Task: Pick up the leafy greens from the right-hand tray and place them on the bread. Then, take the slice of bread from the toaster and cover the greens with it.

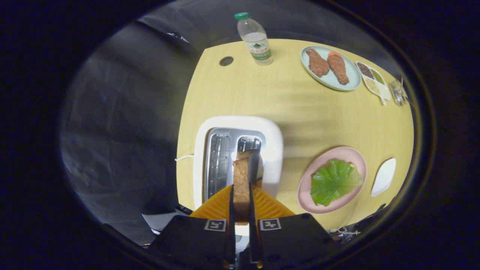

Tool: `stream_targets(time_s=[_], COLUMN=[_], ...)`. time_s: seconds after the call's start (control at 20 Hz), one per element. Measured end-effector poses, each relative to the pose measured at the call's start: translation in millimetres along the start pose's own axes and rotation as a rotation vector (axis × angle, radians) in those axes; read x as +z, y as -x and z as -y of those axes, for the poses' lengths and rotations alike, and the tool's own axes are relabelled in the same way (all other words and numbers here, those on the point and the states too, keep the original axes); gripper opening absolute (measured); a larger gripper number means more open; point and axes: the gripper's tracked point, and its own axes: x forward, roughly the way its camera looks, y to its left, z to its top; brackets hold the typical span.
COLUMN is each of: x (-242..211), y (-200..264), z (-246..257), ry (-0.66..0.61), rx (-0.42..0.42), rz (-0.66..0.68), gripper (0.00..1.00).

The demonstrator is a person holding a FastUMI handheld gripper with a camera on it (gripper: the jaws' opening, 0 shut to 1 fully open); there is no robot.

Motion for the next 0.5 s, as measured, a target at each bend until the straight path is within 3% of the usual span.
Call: stream_targets(time_s=[0.15,0.5], x=[1.9,1.6], y=[7.4,47.9], z=[3.2,4.7], ry=[0.002,0.008], rx=[0.017,0.136], rz=[0.003,0.026], gripper=[0.11,0.11])
